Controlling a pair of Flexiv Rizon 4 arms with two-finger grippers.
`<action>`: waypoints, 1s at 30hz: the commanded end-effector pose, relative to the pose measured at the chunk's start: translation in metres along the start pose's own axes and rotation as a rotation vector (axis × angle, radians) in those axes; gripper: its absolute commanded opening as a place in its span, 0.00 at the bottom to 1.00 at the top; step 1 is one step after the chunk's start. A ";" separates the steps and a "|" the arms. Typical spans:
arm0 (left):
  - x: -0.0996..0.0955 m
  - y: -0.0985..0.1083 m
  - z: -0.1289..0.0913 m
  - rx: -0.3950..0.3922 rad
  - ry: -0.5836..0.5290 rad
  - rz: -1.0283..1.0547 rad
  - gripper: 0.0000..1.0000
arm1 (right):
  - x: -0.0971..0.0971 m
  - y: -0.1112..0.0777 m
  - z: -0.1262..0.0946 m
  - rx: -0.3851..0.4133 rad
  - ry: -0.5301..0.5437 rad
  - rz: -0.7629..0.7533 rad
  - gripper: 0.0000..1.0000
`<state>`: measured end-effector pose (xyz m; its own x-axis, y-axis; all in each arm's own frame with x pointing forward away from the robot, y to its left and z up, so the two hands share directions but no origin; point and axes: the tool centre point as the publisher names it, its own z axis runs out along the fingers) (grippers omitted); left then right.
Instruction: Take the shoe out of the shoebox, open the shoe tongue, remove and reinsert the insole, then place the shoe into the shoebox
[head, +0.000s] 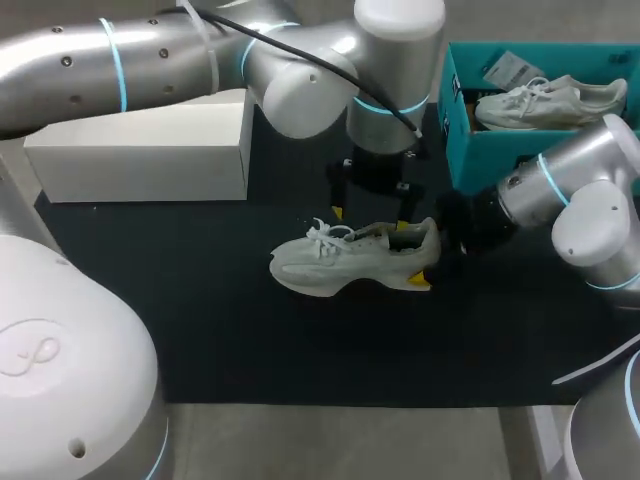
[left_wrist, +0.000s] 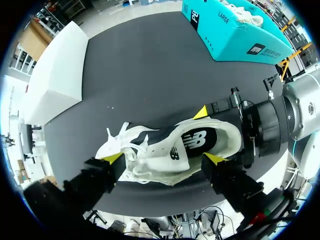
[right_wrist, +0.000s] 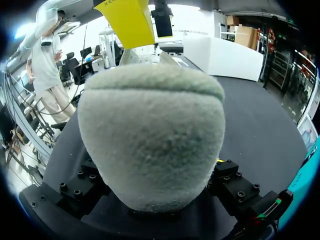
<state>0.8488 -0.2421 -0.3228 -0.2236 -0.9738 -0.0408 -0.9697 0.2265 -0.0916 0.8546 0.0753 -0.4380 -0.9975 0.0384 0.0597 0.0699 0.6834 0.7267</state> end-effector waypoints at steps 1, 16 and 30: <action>0.009 -0.002 0.010 0.007 -0.002 -0.013 1.00 | -0.003 -0.002 0.007 0.000 0.000 0.000 0.00; -0.006 0.003 0.036 0.024 -0.131 -0.074 1.00 | -0.003 -0.002 0.007 0.000 0.000 0.000 0.00; -0.052 0.013 0.021 -0.072 -0.069 -0.160 0.00 | -0.003 -0.002 0.007 0.000 0.000 0.000 0.00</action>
<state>0.8488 -0.2018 -0.3448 -0.0571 -0.9874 -0.1476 -0.9969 0.0644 -0.0450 0.8547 0.0756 -0.4380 -0.9975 0.0383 0.0599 0.0699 0.6835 0.7266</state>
